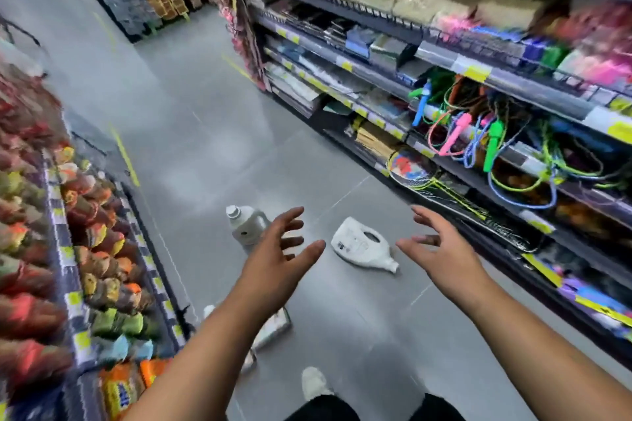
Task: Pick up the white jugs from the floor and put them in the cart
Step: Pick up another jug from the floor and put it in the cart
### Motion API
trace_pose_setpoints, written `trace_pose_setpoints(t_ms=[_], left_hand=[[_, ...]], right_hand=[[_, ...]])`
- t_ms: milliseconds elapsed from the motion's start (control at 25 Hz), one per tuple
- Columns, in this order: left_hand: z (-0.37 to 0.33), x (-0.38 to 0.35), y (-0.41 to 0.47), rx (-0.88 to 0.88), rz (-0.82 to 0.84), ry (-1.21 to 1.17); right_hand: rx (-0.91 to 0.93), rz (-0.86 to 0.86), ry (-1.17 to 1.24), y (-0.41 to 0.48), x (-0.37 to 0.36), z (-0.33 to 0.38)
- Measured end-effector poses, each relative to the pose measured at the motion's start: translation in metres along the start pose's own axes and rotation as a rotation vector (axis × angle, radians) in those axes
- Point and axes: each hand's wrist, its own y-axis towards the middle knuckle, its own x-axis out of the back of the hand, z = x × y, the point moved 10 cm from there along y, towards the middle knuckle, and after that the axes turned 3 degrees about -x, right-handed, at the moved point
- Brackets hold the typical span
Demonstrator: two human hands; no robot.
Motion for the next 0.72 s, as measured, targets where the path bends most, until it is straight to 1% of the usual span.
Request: trace_pose_setpoints(t_ms=[80,160,240,360,440,560,640,720], left_hand=[[-0.003,0.010,0.052,-0.035,0.100,0.049],[-0.009,0.008,0.097,-0.083,0.154,0.126],[-0.015,-0.004,0.144,-0.123,0.178,0.170],[-0.014,-0.044,0.211,-0.146,0.245,0.227],[-0.002,-0.073,0.248,-0.127,0.280,0.258],[0.024,-0.114,0.300,-0.117,0.320,0.271],[0.047,-0.147,0.333,-0.125,0.377,0.278],[0.083,-0.179,0.364,-0.123,0.439,0.298]], right_hand=[[-0.037,-0.090,0.057,0.020,-0.010,0.004],[-0.080,-0.155,0.085,0.033,-0.015,0.000],[-0.115,-0.175,0.093,0.053,-0.022,-0.004],[-0.157,-0.178,0.098,0.091,-0.023,-0.015],[-0.170,-0.169,0.067,0.121,-0.023,-0.031],[-0.163,-0.113,-0.068,0.173,-0.030,-0.062],[-0.201,-0.142,-0.094,0.208,-0.031,-0.092],[-0.261,-0.218,-0.069,0.238,-0.036,-0.129]])
